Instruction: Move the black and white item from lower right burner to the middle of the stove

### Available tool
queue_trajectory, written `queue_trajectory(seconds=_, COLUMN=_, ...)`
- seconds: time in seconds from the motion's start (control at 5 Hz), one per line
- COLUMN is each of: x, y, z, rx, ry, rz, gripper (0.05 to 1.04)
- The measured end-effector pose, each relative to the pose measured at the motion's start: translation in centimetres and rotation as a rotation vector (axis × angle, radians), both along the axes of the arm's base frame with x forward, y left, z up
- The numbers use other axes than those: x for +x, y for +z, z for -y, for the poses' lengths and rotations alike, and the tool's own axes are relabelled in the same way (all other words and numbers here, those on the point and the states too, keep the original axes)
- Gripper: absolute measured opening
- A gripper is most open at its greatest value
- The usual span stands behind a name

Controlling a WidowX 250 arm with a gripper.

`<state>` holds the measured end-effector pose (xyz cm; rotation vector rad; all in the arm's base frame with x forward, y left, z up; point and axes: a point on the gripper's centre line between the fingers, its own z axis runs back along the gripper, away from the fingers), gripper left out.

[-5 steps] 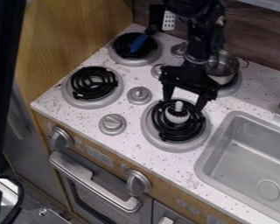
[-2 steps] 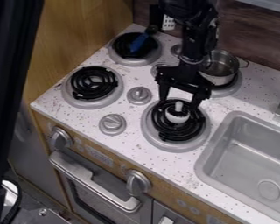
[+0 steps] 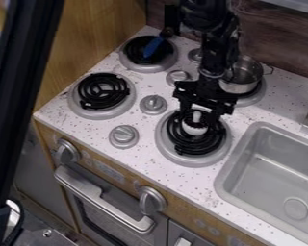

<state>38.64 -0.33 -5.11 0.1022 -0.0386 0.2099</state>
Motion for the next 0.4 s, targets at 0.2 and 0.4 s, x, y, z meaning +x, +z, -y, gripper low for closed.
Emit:
queue_trajectory(seconds=0.2, x=-0.05, y=0.02, z=0.04, rx=-0.002, ry=-0.008, rz=-0.006, gripper=0.359)
queue_trajectory(seconds=0.4, x=-0.01, y=0.19, z=0.11, rx=-0.006, ry=-0.031, rz=-0.015, gripper=0.221)
